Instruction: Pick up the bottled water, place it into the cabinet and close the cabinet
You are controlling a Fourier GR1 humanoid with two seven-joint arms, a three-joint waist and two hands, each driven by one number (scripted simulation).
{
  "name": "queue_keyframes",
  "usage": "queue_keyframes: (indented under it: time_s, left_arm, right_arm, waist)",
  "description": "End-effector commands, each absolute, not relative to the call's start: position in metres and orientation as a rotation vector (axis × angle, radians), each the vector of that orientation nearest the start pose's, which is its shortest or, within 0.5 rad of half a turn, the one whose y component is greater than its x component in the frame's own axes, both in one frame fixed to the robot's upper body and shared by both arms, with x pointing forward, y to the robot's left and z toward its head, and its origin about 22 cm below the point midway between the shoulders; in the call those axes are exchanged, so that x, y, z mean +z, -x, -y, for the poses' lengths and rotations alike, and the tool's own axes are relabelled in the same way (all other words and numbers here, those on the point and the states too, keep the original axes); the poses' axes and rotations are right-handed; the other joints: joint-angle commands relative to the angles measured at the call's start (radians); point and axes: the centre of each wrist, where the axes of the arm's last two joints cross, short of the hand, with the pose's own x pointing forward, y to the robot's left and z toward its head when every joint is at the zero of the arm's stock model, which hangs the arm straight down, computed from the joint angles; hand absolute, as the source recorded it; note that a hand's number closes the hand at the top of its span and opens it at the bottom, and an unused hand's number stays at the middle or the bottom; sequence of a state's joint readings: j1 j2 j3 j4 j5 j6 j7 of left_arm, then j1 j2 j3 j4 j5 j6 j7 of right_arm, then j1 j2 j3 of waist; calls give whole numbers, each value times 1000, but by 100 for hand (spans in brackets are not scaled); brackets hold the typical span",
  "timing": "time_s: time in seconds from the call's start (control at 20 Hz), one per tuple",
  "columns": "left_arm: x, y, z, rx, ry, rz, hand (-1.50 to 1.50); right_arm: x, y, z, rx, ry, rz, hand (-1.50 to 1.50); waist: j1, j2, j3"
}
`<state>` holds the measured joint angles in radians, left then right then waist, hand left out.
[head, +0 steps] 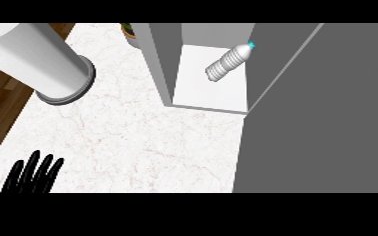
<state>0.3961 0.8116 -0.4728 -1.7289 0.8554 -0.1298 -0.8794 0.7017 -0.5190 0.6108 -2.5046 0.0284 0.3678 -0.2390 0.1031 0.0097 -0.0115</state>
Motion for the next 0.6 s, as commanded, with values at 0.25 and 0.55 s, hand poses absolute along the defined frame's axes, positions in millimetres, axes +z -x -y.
queue_keyframes:
  time_s: [0.25,0.55]
  left_arm:
    - [1,-108,-342,51,524,1816,-150]
    - [7,-115,-350,30,530,1842,-150]
  right_arm:
    - [142,-77,184,1072,-749,1718,150]
    - [137,-87,173,1020,-772,1702,150]
  waist:
    - [58,14,-5]
    - [58,19,-9]
